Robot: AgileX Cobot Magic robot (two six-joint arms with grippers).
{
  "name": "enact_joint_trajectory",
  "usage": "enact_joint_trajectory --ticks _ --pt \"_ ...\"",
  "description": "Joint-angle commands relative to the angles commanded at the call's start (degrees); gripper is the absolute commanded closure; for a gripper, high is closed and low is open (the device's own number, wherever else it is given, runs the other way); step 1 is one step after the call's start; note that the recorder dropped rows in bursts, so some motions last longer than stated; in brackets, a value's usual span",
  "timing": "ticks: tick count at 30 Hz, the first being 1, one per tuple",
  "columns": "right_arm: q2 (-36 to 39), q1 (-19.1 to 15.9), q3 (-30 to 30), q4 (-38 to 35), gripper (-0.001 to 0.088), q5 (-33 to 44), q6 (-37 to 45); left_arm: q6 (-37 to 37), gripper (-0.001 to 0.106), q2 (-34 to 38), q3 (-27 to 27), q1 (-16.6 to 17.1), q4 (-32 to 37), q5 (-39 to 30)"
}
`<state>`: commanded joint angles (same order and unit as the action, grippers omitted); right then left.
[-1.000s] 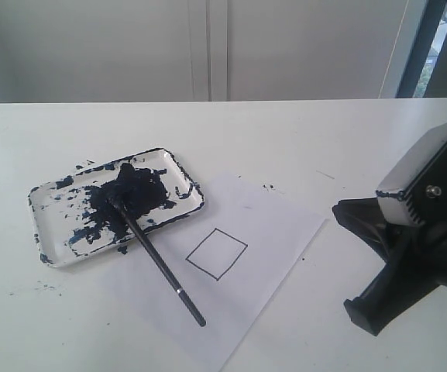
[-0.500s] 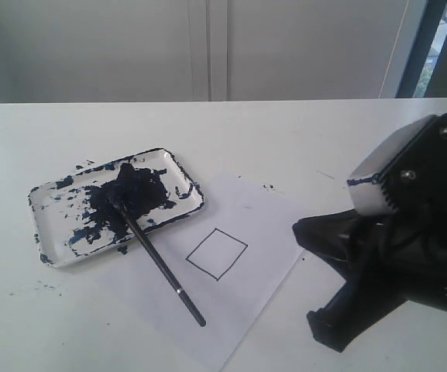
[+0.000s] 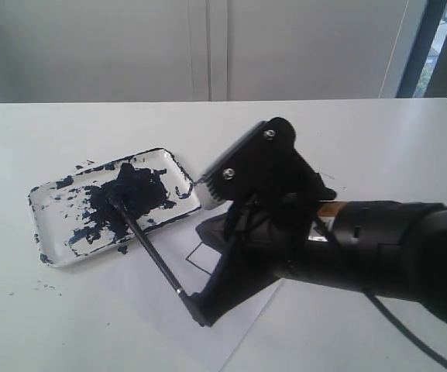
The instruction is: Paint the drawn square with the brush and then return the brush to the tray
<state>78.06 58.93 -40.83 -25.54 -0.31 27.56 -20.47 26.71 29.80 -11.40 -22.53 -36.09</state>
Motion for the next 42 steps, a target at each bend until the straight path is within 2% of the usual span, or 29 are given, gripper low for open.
enact_joint_trajectory --ticks 6,16,23,28,33,35,39,42 --pt "5.53 0.39 -1.78 0.0 0.0868 -0.11 -2.26 0.0 0.105 0.0 0.0 -0.1 -0.1 -0.47" --pt "11.84 6.36 -1.78 0.0 0.0868 -9.83 -2.22 0.0 0.105 0.0 0.0 -0.1 -0.1 -1.07" --pt "15.37 6.63 -1.78 -2.05 0.0868 -10.87 -2.22 0.0 0.105 0.0 0.0 -0.1 -0.1 -1.24" --pt "17.53 6.63 -1.78 -5.45 0.0868 -14.91 -2.22 0.0 0.105 0.0 0.0 -0.1 -0.1 -1.24" --pt "18.23 6.63 -1.78 -5.88 0.0861 -17.52 -2.22 -0.12 0.105 0.0 0.0 -0.1 -0.1 -1.18" --pt "18.63 6.63 -1.78 -5.99 0.0806 -17.65 -2.22 -0.12 0.105 0.0 0.0 -0.1 -0.1 -1.18" --pt "20.04 6.63 -1.78 -5.99 0.0627 -16.92 -2.11 -0.12 0.105 0.0 0.0 -0.1 -0.1 -1.18" --pt "21.39 6.63 -1.78 -5.99 0.0561 -16.78 -2.11 -0.11 0.105 0.0 0.0 -0.1 -0.1 -1.28"
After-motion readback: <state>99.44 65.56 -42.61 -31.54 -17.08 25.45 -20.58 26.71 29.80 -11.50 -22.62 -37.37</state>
